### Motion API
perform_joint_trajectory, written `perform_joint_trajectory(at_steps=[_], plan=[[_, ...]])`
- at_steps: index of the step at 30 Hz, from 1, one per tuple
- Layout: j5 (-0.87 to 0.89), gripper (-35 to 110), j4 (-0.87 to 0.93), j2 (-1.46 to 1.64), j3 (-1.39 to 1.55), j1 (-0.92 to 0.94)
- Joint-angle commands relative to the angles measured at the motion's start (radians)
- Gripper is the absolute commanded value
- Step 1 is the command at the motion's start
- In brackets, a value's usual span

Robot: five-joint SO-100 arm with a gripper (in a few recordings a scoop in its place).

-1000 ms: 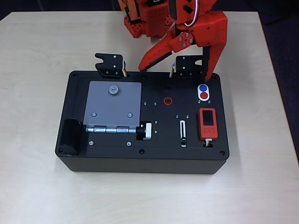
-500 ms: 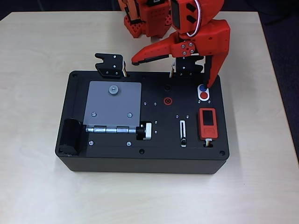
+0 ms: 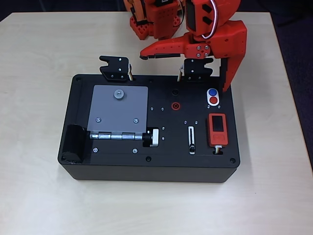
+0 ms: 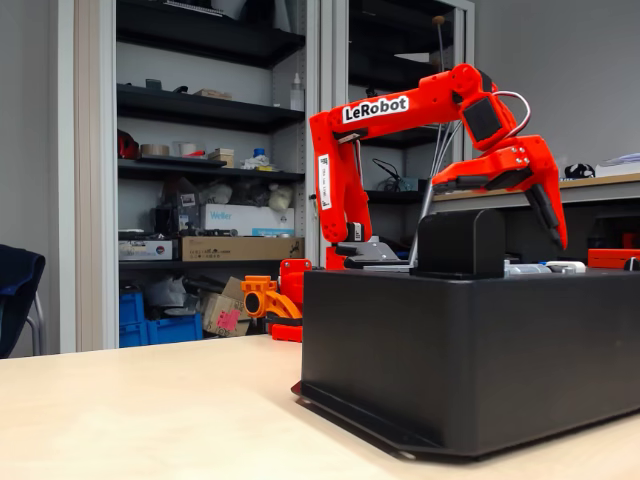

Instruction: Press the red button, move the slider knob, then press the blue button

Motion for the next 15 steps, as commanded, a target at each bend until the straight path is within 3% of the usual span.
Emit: perform_joint_trajectory(at_steps=[1,15], plan=[[0.021,97,0.009,0.020,0.005,-0.011],[0.028,97,0.006,0.063,0.061,-0.002]])
